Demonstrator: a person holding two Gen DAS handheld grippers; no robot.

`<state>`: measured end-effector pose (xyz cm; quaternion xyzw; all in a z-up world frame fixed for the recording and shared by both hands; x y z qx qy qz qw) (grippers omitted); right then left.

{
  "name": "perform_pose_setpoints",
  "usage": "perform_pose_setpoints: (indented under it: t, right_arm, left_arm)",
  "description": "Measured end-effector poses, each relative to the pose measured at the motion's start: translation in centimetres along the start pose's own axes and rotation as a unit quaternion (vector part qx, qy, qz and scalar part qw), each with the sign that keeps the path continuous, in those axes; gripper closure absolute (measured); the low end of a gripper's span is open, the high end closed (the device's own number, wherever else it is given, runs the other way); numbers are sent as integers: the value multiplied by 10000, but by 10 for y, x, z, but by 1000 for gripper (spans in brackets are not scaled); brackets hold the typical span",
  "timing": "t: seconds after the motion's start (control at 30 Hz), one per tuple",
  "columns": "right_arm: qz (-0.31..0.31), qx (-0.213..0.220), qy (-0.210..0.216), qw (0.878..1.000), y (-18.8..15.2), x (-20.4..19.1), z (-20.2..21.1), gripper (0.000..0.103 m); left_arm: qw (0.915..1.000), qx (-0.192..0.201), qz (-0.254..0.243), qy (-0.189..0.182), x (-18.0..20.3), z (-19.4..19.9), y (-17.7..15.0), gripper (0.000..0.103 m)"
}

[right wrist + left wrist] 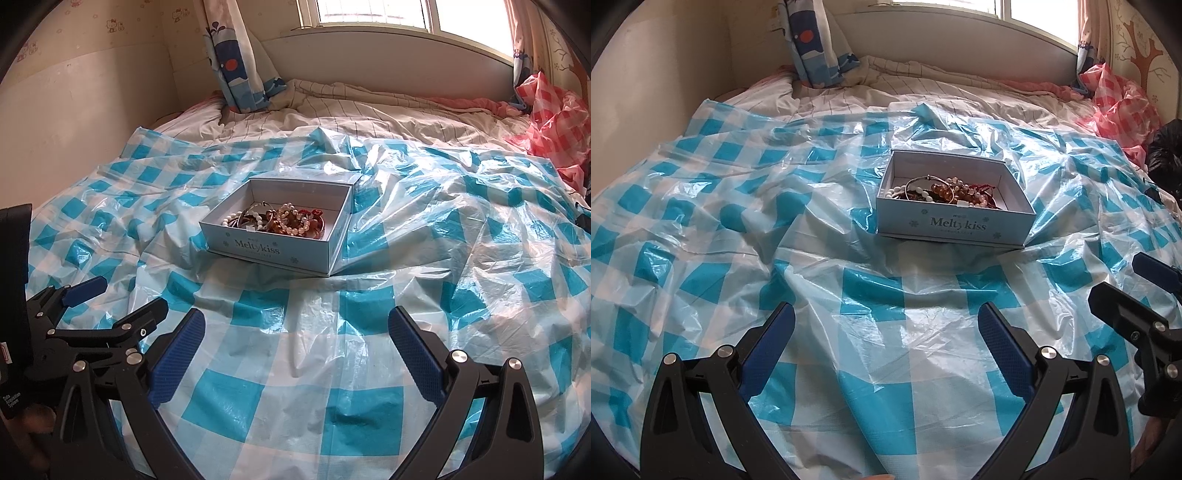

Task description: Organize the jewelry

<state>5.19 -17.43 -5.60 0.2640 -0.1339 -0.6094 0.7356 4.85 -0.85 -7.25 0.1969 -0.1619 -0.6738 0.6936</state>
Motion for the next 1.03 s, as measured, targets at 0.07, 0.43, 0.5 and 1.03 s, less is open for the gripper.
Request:
perform_pose_setpoints:
  t: [0.07, 0.43, 0.5, 1.03]
  right_arm:
    - [-7, -13, 0, 10000, -2, 1, -2, 8]
    - [-51, -52, 11, 10000, -4, 3, -7, 8]
    - [-51, -51, 7, 10000, -4, 3, -7, 8]
    - [-83, 3, -43, 10000, -1, 8, -2, 8]
  left_arm:
    - [10000, -25, 5, 8, 0, -1, 0, 8]
    - [9969, -241, 345, -661, 1, -9, -6, 8]
    - [9973, -94, 228, -691, 5, -4, -4, 8]
    - [9999, -144, 54, -5, -5, -5, -3, 8]
Point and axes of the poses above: each gripper's, at about its wrist camera, not at the fingertips, and z roughly against the way its jaws point, x to its right, y to its top, the point moved 10 cm from there along -z, roughly the way its jaws point, and after that the axes turned 13 degrees about -x, right-handed, at the moved point
